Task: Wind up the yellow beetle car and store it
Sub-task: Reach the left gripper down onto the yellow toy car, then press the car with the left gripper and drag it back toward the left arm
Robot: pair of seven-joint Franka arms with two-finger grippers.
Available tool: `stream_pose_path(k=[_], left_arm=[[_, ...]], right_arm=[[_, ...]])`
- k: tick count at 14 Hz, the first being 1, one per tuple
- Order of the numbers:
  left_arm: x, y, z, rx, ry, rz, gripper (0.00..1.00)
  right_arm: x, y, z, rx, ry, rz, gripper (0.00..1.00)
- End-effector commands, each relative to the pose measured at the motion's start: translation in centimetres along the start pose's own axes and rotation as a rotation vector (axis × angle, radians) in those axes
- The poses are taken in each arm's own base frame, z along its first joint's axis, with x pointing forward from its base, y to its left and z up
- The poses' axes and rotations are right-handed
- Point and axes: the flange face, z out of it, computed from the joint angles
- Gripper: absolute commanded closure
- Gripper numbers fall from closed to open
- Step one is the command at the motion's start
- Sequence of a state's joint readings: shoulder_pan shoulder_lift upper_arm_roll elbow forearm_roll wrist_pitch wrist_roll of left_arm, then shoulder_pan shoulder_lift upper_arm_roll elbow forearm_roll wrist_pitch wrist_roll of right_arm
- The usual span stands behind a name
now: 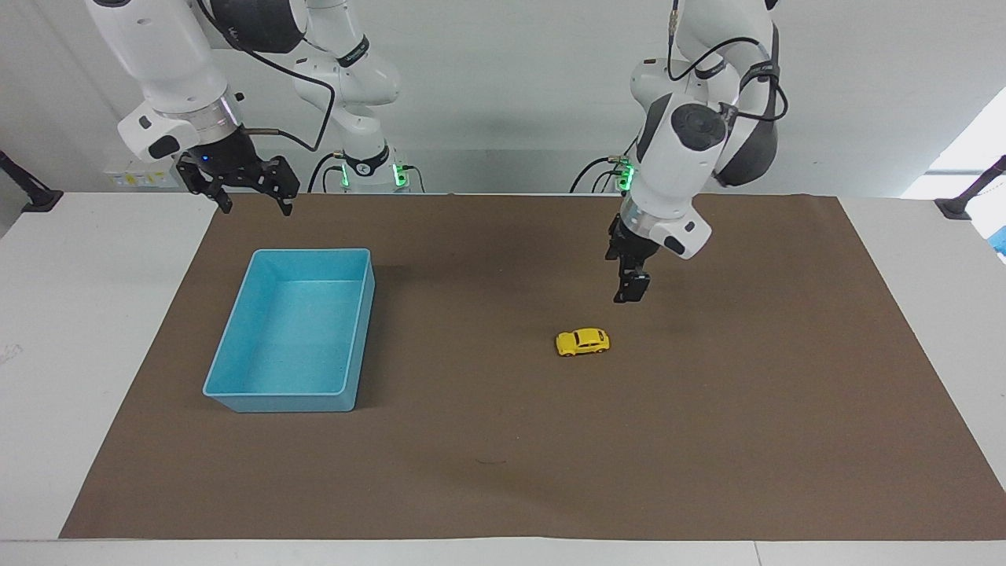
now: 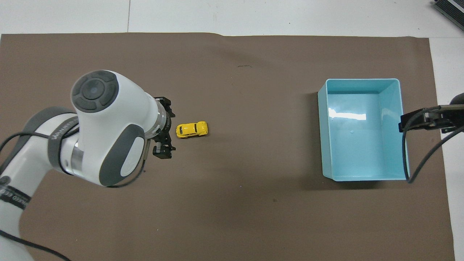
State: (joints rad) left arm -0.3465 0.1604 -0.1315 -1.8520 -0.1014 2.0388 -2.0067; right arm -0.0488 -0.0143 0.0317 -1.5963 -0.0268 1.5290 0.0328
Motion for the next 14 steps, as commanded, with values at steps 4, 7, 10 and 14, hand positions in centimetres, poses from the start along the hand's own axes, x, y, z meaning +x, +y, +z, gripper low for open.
stream_pose_path(k=[4,7,10,14], left_arm=[[-0.2,0.8,5.7,-0.074,-0.032,-0.125,0.0],[0.6,1.6,8.5,-0.076,-0.031,-0.157,0.0],[0.4,2.1,10.5,-0.092,-0.038,-0.201,0.0],[-0.4,2.2,12.8,-0.141,0.043,-0.217,0.0]], right_arm=[[-0.7,0.0,-0.2,0.02,-0.006,-0.028,0.0],[-0.7,0.0,-0.2,0.02,-0.006,-0.028,0.0],[-0.7,0.0,-0.2,0.019,-0.006,-0.028,0.0],[-0.7,0.0,-0.2,0.02,-0.006,-0.031,0.0]])
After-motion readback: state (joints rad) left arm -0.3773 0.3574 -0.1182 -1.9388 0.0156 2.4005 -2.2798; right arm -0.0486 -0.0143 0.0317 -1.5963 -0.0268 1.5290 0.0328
